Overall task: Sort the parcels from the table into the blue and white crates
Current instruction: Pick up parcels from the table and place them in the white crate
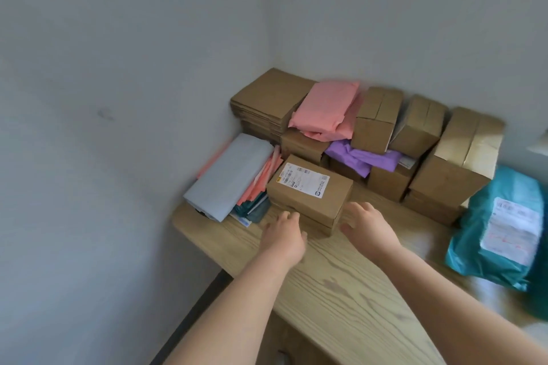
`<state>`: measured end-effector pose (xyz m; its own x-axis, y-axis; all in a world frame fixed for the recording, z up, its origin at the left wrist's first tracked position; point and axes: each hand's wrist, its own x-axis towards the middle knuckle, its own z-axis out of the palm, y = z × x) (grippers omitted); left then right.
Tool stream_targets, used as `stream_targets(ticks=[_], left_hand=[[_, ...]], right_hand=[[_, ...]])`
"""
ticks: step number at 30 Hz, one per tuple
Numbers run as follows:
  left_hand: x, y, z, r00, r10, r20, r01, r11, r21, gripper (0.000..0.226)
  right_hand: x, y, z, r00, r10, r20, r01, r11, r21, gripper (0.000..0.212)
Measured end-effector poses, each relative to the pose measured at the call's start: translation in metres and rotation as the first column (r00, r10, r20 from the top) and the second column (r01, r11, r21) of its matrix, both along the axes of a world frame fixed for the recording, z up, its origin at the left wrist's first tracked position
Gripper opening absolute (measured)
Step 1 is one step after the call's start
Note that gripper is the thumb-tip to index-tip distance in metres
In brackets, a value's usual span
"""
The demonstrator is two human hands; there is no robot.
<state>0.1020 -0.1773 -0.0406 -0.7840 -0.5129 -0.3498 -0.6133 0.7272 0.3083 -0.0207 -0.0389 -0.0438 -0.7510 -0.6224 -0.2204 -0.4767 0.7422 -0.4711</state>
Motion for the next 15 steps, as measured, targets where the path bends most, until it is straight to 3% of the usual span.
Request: stream_targets(ticks=[5,10,15], left_hand=[[-0.03,-0.033,-0.011,0.984,0.169,0.047,-0.175,0.963,0.203,0.051],[-0.059,-0.035,-0.022,0.916,0.359,0.178,-0.397,0.756,0.52,0.059],[-0.076,-0.04,-0.04,0.85,0.487,0.198,-0.494,0.61,0.619,0.06]], right_hand=[[-0.01,-0.023,-0.002,0.998,-0.069,-0.009,0.07,0.997,0.042,0.053],[-0.045,-0.045,-0.01,1.0,-0.003,-0.029,0.007,0.987,0.16,0.053],[-0.08,-0.074,-0.021,0.993,0.121,0.001,-0.117,0.963,0.242,0.078]])
